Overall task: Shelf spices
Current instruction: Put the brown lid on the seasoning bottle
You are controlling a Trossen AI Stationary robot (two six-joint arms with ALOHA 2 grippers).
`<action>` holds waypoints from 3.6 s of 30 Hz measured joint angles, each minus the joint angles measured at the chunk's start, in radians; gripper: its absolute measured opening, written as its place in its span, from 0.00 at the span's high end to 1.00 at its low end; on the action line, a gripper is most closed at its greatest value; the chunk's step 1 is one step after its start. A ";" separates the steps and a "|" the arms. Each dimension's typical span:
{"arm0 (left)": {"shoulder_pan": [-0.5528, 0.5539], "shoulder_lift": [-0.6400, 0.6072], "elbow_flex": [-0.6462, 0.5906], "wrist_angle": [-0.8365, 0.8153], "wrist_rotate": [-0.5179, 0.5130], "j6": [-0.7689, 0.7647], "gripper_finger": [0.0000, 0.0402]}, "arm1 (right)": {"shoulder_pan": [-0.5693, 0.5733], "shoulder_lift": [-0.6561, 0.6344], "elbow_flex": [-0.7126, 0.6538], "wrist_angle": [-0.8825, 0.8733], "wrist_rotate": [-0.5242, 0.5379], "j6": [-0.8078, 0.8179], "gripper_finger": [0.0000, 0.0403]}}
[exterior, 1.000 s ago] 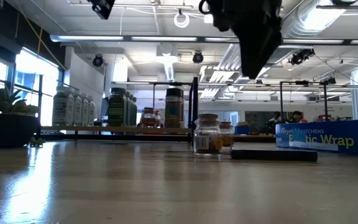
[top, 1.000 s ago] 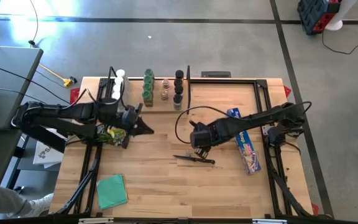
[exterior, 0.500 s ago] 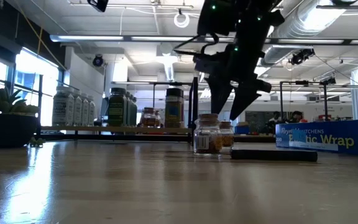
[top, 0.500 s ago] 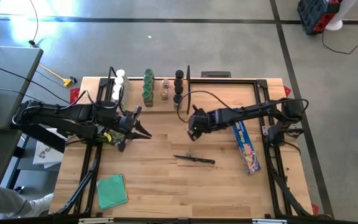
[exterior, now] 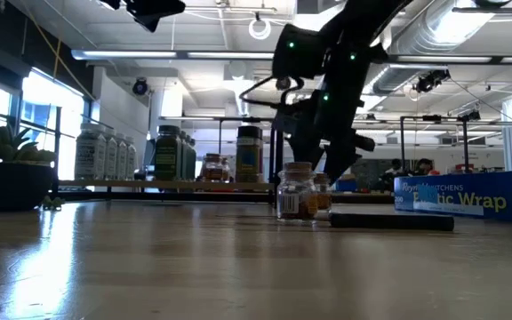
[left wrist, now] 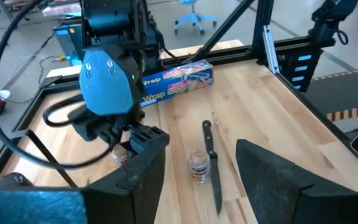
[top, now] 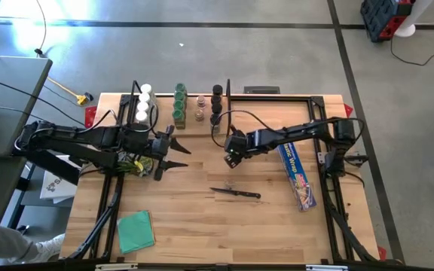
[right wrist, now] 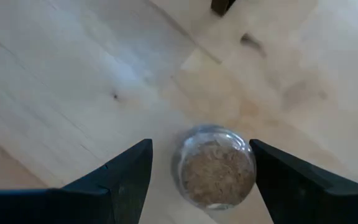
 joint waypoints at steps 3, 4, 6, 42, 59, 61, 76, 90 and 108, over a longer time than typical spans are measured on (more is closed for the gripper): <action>0.000 0.002 0.000 -0.013 -0.001 0.000 0.50 | 0.001 0.028 0.000 0.007 0.000 0.031 0.36; 0.000 0.001 0.000 -0.014 -0.006 0.000 0.50 | 0.001 0.032 0.000 0.007 0.003 0.047 0.36; 0.000 -0.002 0.000 -0.029 -0.041 0.000 0.50 | 0.000 0.037 0.000 0.007 0.017 0.067 0.39; -0.208 -0.054 0.027 -0.466 -0.477 -0.290 0.51 | 0.157 0.426 0.429 0.506 0.156 -0.293 0.61; -0.213 -0.083 0.026 -0.554 -0.557 -0.348 0.51 | 0.078 0.607 0.880 0.254 0.146 -0.411 0.21; -0.213 -0.083 0.026 -0.567 -0.573 -0.369 0.51 | 0.079 0.603 0.908 0.196 0.153 -0.412 0.20; -0.078 -0.024 -0.077 -0.523 -0.494 -0.718 0.49 | 0.254 0.389 1.080 -0.681 0.289 -0.266 0.19; 0.111 0.262 -0.032 -0.456 -0.269 -1.067 0.36 | 0.411 0.345 1.070 -0.738 0.424 -0.134 0.19; 0.226 0.498 -0.029 -0.407 -0.232 -1.197 0.36 | 0.488 0.354 1.069 -0.747 0.617 -0.099 0.19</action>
